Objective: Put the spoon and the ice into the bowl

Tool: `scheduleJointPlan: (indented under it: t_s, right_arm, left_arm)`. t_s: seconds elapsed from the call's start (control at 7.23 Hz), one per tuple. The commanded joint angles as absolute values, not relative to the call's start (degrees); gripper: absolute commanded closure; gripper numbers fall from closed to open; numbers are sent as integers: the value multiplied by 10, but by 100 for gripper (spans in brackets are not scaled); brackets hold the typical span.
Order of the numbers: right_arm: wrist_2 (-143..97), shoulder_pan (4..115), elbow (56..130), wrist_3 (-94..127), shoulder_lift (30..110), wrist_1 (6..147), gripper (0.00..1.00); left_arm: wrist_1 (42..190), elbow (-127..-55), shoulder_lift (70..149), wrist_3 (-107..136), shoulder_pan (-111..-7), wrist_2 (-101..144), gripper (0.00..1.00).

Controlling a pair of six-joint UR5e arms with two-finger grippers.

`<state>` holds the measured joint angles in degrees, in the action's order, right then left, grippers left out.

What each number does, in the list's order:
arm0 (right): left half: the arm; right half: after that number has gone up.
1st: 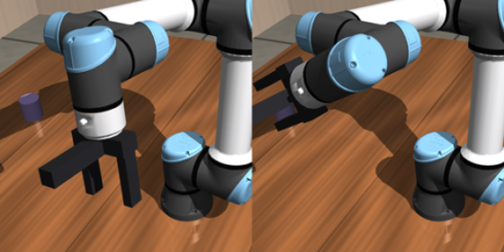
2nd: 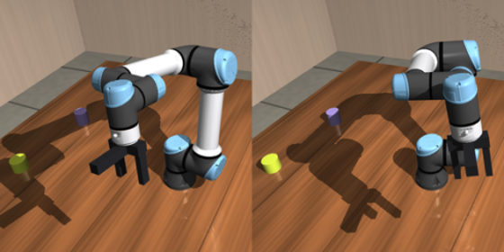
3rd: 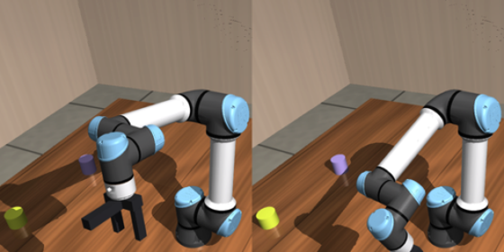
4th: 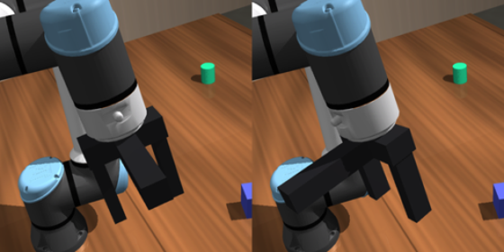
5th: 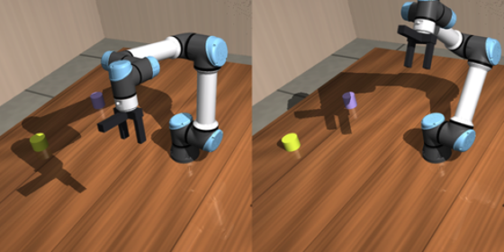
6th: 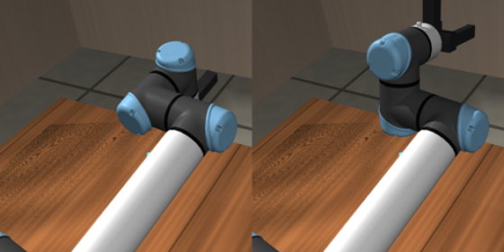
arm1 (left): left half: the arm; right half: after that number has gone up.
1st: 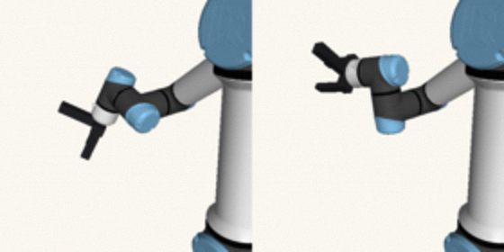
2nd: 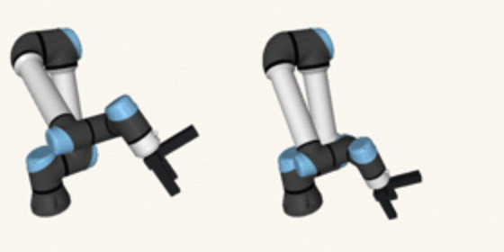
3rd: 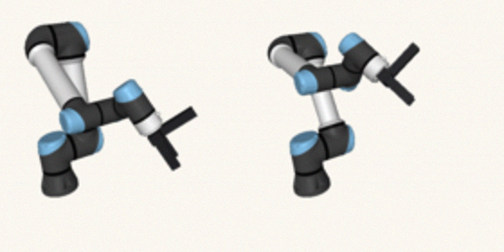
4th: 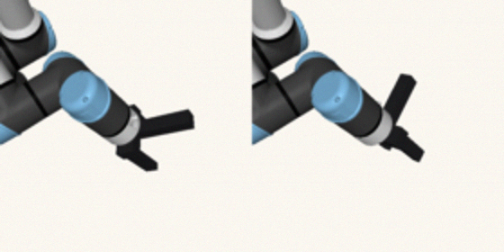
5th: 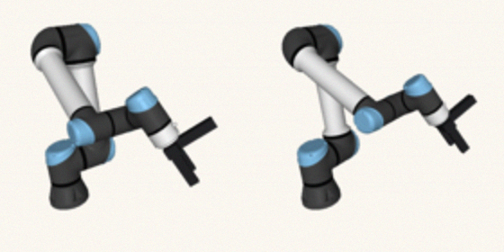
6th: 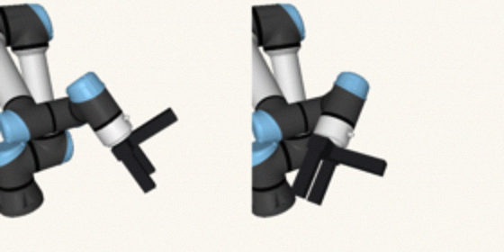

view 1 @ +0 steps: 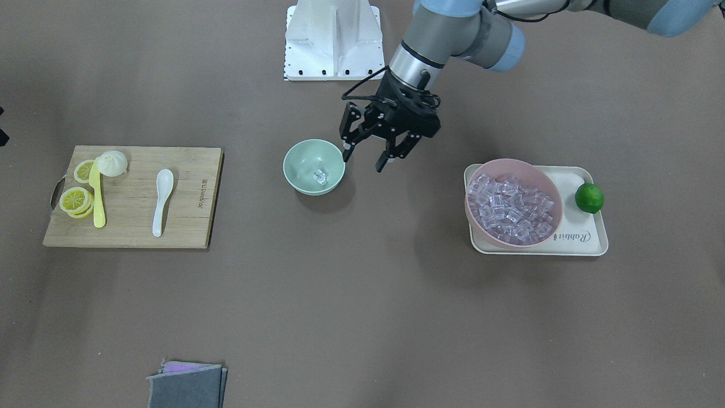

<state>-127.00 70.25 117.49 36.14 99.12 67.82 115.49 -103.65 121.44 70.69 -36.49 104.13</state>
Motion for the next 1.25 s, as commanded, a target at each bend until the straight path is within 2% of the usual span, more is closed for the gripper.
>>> scheduleJointPlan:
  t_s: [0.0, 0.28, 0.55, 0.83, 1.11]
  right_arm:
    - [-1239, 666, 1175, 405, 968, 679, 0]
    - [-1141, 569, 1170, 505, 931, 679, 0]
    - [-1066, 493, 1124, 561, 879, 679, 0]
    - [-1011, 441, 1063, 581, 825, 678, 0]
    - [-978, 411, 1054, 591, 817, 673, 2]
  left_arm:
    - [1056, -1063, 1160, 540, -513, 1209, 28]
    - [1022, -1074, 1056, 311, -646, 1289, 28]
    - [1020, -1031, 977, 102, -766, 1310, 27]
    - [1019, -950, 975, -29, -844, 1312, 28]
    - [1020, -947, 969, -41, -853, 1313, 26]
